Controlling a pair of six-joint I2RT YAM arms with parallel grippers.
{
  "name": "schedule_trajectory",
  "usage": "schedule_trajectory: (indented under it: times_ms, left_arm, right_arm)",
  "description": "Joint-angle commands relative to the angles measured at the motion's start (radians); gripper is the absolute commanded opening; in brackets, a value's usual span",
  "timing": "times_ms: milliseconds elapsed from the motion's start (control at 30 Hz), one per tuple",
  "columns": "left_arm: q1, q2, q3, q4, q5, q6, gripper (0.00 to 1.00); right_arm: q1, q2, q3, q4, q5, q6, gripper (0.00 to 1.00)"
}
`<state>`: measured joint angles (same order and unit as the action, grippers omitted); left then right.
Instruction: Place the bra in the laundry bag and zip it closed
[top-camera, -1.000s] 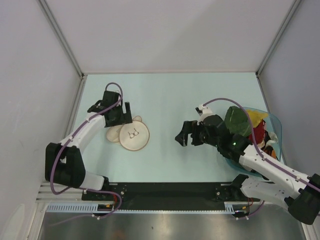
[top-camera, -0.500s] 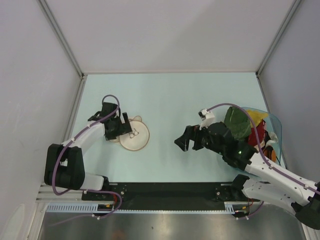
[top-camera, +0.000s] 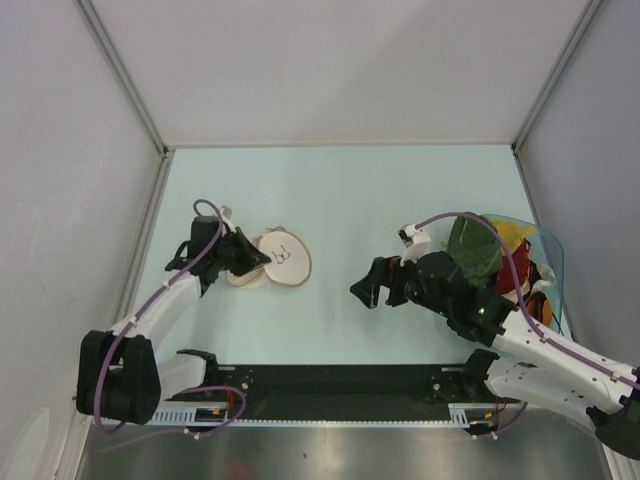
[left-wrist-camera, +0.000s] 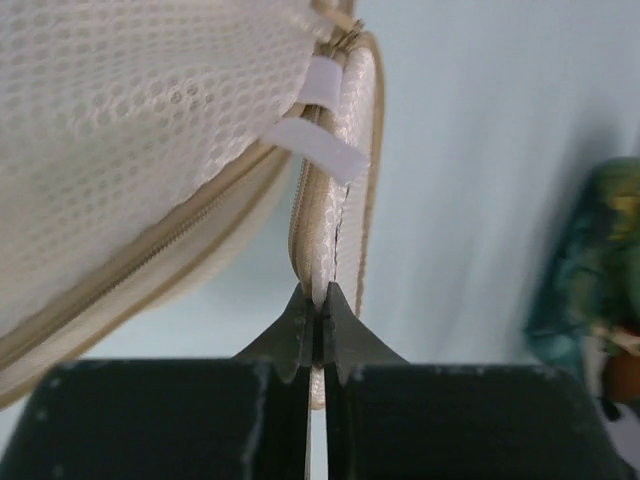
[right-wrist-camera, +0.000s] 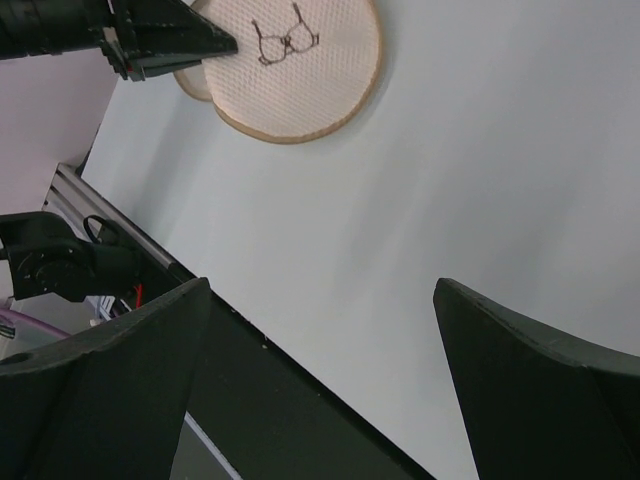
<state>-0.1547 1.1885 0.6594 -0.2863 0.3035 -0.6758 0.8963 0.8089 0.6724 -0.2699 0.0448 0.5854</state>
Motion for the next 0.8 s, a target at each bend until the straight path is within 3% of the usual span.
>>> schedule_trajectory:
  times_ms: [0,67,267,367,533,767]
  left_arm:
    - [-0.019,-0.098,-0.101,0.264,0.3,-0.221,0.0]
    - [-0.066,-0.159,-0.15,0.379,0.324,-0.341,0.0]
    - [-0.198,-0.237,-0.152,0.417,0.29,-0.465,0.0]
    - [-0.249,-0.253,-0.155,0.421,0.273,-0.481,0.0]
    - [-0.305,-0.237,-0.182,0.488,0.282,-0.525,0.0]
    - [-0.347,-0.218,-0.191,0.507,0.284,-0.522,0.0]
  right_arm:
    - [0.013,0.018,-0.014,0.038,0.012,0.024,1.0]
    - [0.013,0.032,-0.02,0.037,0.017,0.037,1.0]
    - [0.013,0.032,-0.085,0.112,-0.023,0.119,1.0]
    - [0.01,0.003,-0.16,0.198,0.039,0.305,1.0]
    - [0.012,-0.019,-0.322,0.539,0.063,0.548,1.0]
    - [0.01,-0.016,-0.359,0.716,0.086,0.536,0.95]
